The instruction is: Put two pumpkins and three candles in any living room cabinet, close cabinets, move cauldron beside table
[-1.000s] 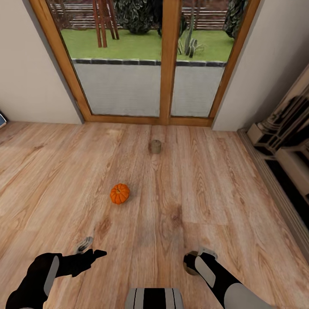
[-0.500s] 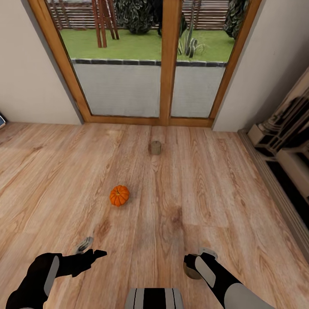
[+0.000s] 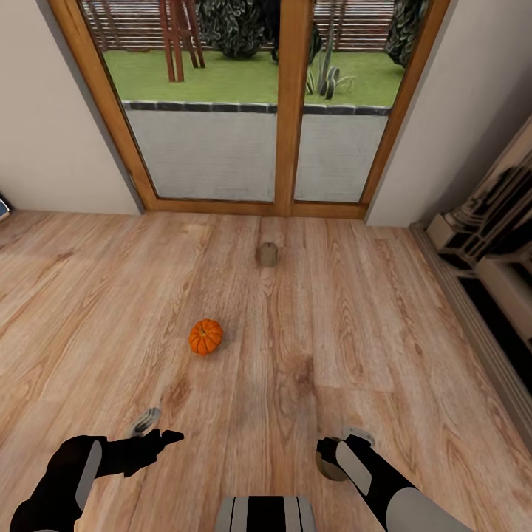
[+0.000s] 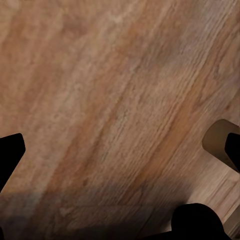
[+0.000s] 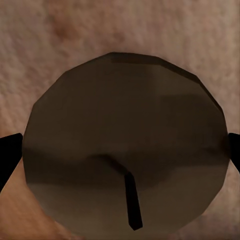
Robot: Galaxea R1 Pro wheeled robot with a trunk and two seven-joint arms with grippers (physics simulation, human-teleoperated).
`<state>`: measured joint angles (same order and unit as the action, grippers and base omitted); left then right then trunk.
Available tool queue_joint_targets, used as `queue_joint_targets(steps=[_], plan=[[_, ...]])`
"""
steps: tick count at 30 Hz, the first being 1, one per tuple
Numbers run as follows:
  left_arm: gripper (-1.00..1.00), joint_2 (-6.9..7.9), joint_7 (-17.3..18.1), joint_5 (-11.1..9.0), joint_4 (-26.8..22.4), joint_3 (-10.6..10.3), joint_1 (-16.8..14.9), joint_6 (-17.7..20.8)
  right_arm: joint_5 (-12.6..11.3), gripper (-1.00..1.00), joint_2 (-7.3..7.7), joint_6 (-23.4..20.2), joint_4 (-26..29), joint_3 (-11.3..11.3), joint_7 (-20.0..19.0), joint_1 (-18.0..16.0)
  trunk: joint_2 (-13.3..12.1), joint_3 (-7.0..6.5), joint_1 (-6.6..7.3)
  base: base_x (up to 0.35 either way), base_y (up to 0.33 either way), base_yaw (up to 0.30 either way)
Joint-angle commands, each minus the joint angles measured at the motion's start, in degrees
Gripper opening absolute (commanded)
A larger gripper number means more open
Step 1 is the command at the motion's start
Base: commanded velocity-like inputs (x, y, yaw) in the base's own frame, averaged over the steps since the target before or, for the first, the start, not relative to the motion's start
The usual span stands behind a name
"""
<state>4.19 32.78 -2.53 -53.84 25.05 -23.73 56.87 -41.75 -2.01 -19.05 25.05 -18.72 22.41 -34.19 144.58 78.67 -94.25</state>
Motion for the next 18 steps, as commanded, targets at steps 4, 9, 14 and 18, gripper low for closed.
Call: queue_joint_targets(steps=[4, 9, 14, 18], plan=[[1.0, -0.01, 0.0, 0.0, 0.0, 0.0, 0.0, 0.0, 0.0, 1.0, -0.01, 0.0, 0.0, 0.0, 0.0, 0.0, 0.0, 0.0, 0.0, 0.0, 0.0, 0.0], [1.0, -0.03, 0.0, 0.0, 0.0, 0.0, 0.0, 0.0, 0.0, 1.0, -0.01, 0.0, 0.0, 0.0, 0.0, 0.0, 0.0, 0.44, -0.05, 0.0, 0.0, 0.0], [1.0, -0.03, 0.0, 0.0, 0.0, 0.0, 0.0, 0.0, 0.0, -1.0, -0.01, 0.0, 0.0, 0.0, 0.0, 0.0, 0.0, 0.44, -0.05, 0.0, 0.0, 0.0], [1.0, -0.03, 0.0, 0.0, 0.0, 0.0, 0.0, 0.0, -0.1, -1.0, 0.05, -0.1, 0.0, 0.0, 0.0, 0.0, 0.0, 0.44, -0.05, 0.0, 0.0, 0.0]])
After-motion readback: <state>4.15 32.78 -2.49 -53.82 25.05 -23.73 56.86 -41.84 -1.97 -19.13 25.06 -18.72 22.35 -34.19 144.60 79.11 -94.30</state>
